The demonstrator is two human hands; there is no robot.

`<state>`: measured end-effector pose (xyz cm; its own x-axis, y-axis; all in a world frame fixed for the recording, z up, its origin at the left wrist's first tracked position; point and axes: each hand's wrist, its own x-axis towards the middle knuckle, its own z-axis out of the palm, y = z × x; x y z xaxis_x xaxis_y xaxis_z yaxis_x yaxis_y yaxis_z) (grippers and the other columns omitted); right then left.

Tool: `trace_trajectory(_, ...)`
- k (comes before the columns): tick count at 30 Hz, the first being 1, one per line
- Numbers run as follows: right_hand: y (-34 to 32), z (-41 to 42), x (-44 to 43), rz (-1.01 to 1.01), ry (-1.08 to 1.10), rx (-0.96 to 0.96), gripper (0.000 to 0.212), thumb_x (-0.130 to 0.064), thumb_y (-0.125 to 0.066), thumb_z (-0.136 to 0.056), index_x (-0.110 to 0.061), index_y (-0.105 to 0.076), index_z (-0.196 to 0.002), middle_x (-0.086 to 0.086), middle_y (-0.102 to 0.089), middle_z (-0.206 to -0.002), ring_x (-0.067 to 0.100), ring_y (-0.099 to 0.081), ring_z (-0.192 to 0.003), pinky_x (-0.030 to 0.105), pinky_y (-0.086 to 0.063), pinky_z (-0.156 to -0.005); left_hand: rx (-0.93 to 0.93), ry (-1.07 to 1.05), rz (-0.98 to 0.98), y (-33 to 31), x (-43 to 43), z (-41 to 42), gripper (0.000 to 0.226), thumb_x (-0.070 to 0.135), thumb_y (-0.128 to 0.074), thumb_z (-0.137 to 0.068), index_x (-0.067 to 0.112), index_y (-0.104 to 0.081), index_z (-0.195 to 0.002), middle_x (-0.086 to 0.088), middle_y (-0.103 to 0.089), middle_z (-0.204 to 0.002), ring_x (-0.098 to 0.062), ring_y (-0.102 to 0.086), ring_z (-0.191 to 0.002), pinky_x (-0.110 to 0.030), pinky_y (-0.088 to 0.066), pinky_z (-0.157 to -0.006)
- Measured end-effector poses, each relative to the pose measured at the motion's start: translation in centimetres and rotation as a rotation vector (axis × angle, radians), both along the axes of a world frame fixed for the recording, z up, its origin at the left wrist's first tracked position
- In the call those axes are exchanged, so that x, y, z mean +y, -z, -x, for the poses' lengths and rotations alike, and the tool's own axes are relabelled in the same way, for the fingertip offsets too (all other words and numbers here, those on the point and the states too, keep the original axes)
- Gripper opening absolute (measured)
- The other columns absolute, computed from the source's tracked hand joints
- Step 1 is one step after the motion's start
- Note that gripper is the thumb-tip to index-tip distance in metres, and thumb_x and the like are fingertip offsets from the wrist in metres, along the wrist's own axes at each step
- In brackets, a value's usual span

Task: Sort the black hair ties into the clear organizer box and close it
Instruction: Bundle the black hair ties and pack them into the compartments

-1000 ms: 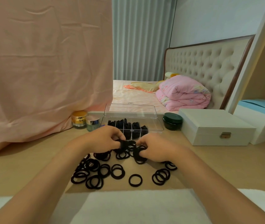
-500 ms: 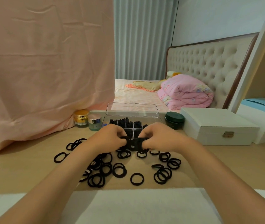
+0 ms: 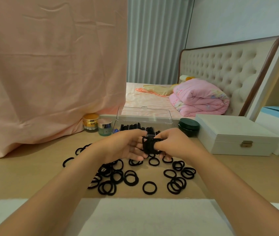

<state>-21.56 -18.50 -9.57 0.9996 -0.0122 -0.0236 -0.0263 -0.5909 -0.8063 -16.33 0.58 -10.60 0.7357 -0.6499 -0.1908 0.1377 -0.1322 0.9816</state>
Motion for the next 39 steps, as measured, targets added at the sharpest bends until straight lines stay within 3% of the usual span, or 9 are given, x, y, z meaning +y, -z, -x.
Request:
trace_trajectory(4, 0.8, -0.4, 0.8, 0.109, 0.017, -0.034, 0.008, -0.018, -0.076, -0.086, -0.018, -0.075, -0.094, 0.006, -0.069, -0.068, 0.008, -0.057, -0.046, 0.026, -0.051, -0.050, -0.224, -0.049, -0.245, 0.6, -0.4, -0.1, 0.032, 0.030, -0.080, -0.084, 0.019, -0.074, -0.113, -0.001, -0.077, -0.103, -0.016, -0.075, -0.097, -0.035, -0.059, -0.093)
trace_trajectory(8, 0.6, -0.3, 0.5, 0.036, -0.063, 0.028, 0.014, -0.018, -0.076, -0.087, -0.020, -0.076, -0.101, 0.010, -0.073, -0.073, 0.018, -0.061, -0.059, 0.028, -0.054, -0.056, -0.178, -0.104, -0.214, 0.9, 0.0, -0.3, 0.023, 0.013, -0.077, -0.086, 0.015, -0.078, -0.109, -0.003, -0.078, -0.103, -0.015, -0.076, -0.093, -0.032, -0.061, -0.087)
trace_trajectory(15, -0.4, 0.1, -1.2, -0.186, -0.129, 0.124, 0.027, -0.023, -0.071, -0.094, -0.017, -0.071, -0.121, 0.003, -0.075, -0.099, 0.015, -0.071, -0.075, 0.027, -0.055, -0.057, -0.206, -0.172, -0.239, 1.0, 0.1, -0.4, 0.017, 0.014, -0.076, -0.088, 0.016, -0.079, -0.105, -0.002, -0.078, -0.102, -0.018, -0.077, -0.088, -0.036, -0.061, -0.088)
trace_trajectory(19, -0.4, -0.5, -1.8, -0.352, -0.036, 0.097, 0.031, -0.036, -0.072, -0.092, -0.022, -0.068, -0.119, 0.003, -0.071, -0.118, 0.020, -0.073, -0.095, 0.037, -0.063, -0.078, -0.221, -0.162, -0.207, 0.7, 0.1, -0.2, 0.023, 0.010, -0.075, -0.087, 0.017, -0.077, -0.109, -0.001, -0.079, -0.100, -0.015, -0.076, -0.091, -0.035, -0.061, -0.087)
trace_trajectory(23, -0.1, -0.4, -1.8, -0.325, -0.170, 0.222, 0.033, -0.033, -0.078, -0.086, -0.024, -0.073, -0.117, 0.006, -0.076, -0.115, 0.025, -0.074, -0.105, 0.044, -0.059, -0.093, -0.224, -0.094, -0.121, -0.2, -0.3, 0.7, 0.028, 0.011, -0.075, -0.088, 0.019, -0.076, -0.114, -0.002, -0.078, -0.104, -0.014, -0.075, -0.097, -0.025, -0.060, -0.080)
trace_trajectory(27, -0.2, -0.4, -2.0, -0.420, -0.175, 0.241, 0.033, -0.018, -0.076, -0.087, -0.010, -0.073, -0.119, 0.016, -0.077, -0.107, 0.026, -0.076, -0.094, 0.039, -0.062, -0.086, -0.215, -0.172, -0.076, -0.5, -0.6, 0.9, 0.027, 0.009, -0.078, -0.084, 0.017, -0.074, -0.110, -0.008, -0.075, -0.103, -0.016, -0.076, -0.090, -0.025, -0.061, -0.076)
trace_trajectory(31, -0.4, -0.4, -2.3, -0.485, -0.183, 0.216, 0.030, -0.017, -0.075, -0.088, -0.009, -0.073, -0.117, 0.017, -0.077, -0.106, 0.028, -0.076, -0.093, 0.035, -0.064, -0.078, -0.171, -0.161, -0.060, -0.7, -0.3, 0.8, 0.024, 0.012, -0.076, -0.086, 0.019, -0.076, -0.109, -0.003, -0.076, -0.100, -0.012, -0.073, -0.085, -0.022, -0.057, -0.074)
trace_trajectory(35, -0.3, -0.4, -2.9, -0.480, -0.172, 0.186, 0.027, -0.018, -0.074, -0.090, -0.010, -0.073, -0.116, 0.016, -0.077, -0.105, 0.033, -0.075, -0.098, 0.037, -0.065, -0.074, -0.061, -0.147, 0.055, -0.7, -0.1, 0.6, 0.023, 0.009, -0.066, -0.093, 0.016, -0.076, -0.113, -0.011, -0.077, -0.102, -0.015, -0.072, -0.081, -0.028, -0.061, -0.079)
trace_trajectory(39, -0.3, -0.4, -3.6, -0.442, -0.173, 0.201, 0.031, -0.017, -0.074, -0.091, -0.006, -0.071, -0.120, 0.014, -0.078, -0.104, 0.030, -0.077, -0.093, 0.036, -0.065, -0.070, -0.165, -0.306, -0.015, -0.6, -0.7, 0.9, 0.018, 0.004, -0.068, -0.091, 0.014, -0.078, -0.101, -0.012, -0.078, -0.094, -0.018, -0.074, -0.079, -0.027, -0.063, -0.073)
